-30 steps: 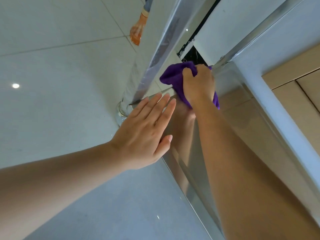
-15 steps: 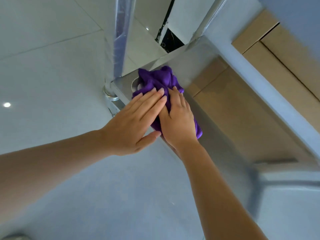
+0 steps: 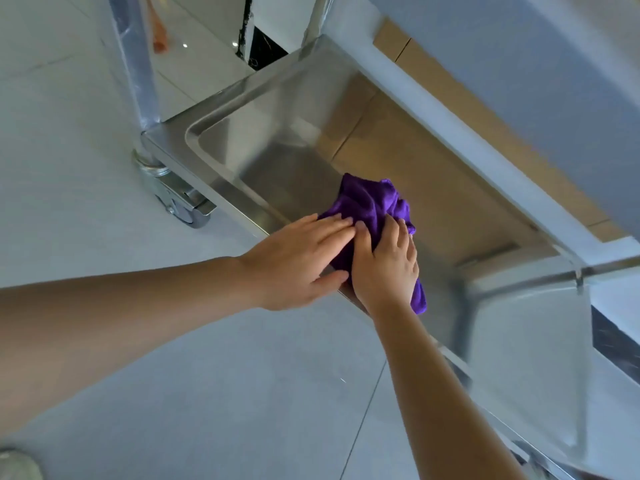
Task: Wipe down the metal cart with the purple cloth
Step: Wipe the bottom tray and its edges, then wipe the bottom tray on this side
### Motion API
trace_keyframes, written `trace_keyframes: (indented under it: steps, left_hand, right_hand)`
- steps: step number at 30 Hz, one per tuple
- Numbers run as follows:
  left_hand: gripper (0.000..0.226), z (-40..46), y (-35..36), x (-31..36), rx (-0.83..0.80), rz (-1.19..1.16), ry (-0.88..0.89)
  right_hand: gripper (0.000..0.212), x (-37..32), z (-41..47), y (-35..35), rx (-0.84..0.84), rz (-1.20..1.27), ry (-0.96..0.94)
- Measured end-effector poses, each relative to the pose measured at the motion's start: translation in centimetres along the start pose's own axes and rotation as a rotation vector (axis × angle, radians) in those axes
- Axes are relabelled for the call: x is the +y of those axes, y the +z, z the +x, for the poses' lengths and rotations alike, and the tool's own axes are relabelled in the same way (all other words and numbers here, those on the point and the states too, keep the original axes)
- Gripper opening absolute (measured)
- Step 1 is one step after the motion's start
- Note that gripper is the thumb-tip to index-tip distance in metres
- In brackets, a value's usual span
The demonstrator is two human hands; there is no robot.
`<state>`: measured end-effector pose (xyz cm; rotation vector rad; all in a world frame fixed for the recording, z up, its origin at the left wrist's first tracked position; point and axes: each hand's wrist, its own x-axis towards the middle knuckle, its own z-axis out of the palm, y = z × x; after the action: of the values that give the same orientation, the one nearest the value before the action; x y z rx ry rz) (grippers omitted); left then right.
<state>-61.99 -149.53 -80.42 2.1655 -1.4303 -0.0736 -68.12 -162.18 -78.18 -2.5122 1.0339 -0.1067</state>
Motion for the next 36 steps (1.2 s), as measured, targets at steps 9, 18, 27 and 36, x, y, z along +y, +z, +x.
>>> trace_keyframes:
  steps: [9,18,27,36]
  left_hand:
    - [0.027,-1.0,-6.4,-1.2,0.239,-0.918,-0.717]
    - [0.015,-5.2,-12.3,-4.8,0.098,-1.386,-1.092]
    - [0.023,-8.7,-19.4,-6.2,0.212,-1.010,-0.757]
    - [0.008,-7.7,-24.4,-7.6,1.010,-0.496,-0.471]
  right_hand:
    - [0.029,-5.7,-2.3,-0.5,-0.232,0.692,-0.201]
    - [0.034,-12.0,-4.1,2.0,-0.495,0.940,-0.196]
    - [0.035,-14.9,-4.1,3.2,-0.767,1.043,-0.388]
    - [0.018,-20.3,-3.0,-2.1,-0.037,1.006,-0.431]
